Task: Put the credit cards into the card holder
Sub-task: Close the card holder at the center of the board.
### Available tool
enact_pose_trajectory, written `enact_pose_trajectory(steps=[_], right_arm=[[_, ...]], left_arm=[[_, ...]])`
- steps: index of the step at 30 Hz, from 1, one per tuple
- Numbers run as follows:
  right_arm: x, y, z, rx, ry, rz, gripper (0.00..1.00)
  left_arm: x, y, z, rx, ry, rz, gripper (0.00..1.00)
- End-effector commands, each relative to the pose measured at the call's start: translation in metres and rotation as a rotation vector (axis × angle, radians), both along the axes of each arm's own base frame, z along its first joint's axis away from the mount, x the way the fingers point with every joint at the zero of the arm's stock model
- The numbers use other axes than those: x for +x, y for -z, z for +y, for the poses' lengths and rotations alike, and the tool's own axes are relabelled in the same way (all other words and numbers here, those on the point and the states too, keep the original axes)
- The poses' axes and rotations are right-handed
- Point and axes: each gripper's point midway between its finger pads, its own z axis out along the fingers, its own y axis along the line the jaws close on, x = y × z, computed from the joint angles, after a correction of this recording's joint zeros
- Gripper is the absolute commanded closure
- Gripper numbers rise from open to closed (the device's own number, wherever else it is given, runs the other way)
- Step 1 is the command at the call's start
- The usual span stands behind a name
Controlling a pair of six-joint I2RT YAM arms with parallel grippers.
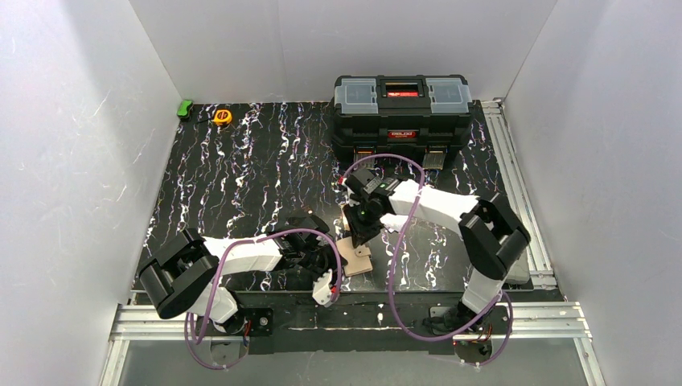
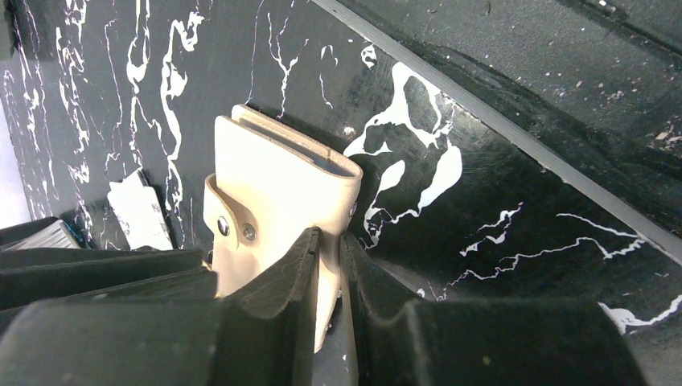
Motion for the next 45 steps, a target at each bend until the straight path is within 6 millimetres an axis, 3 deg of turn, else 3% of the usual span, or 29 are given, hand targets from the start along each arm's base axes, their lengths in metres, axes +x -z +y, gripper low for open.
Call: enact_pose_trajectory(steps=[1,7,14,21,31,38,45], right_arm=[[0.002,-0.038,0.010,0.146,0.008,-0.046,0.64],[0.002,-0.038,-0.009,0.021,0.036,-0.088,0.55],[-0.012,-0.019,-0.006,-0.125,-0.015,-0.094,0.58],[-0.009,-0.010,-0.003,-0.205,-0.049,-0.120,0.56],[-0.006,-0.002,-0.012,-0.301,-0.029,-0.154,0.64],[-0.009,-0.005,-0.009,-0.345,-0.068,-0.193,0.60],[-0.011,0.000,-0.011,-0.440,-0.112,-0.226,0.48]], left_arm=[[-0.015,0.040,0.052,0.239,-0.090,0.089,0.88],[-0.012,0.038,0.052,0.244,-0.098,0.087,0.89],[-0.013,0.039,0.054,0.252,-0.102,0.087,0.89],[-0.013,0.039,0.054,0.248,-0.095,0.083,0.89],[-0.013,0.039,0.054,0.248,-0.093,0.081,0.89],[-0.013,0.038,0.054,0.249,-0.089,0.078,0.89],[-0.013,0.038,0.054,0.248,-0.085,0.076,0.90]])
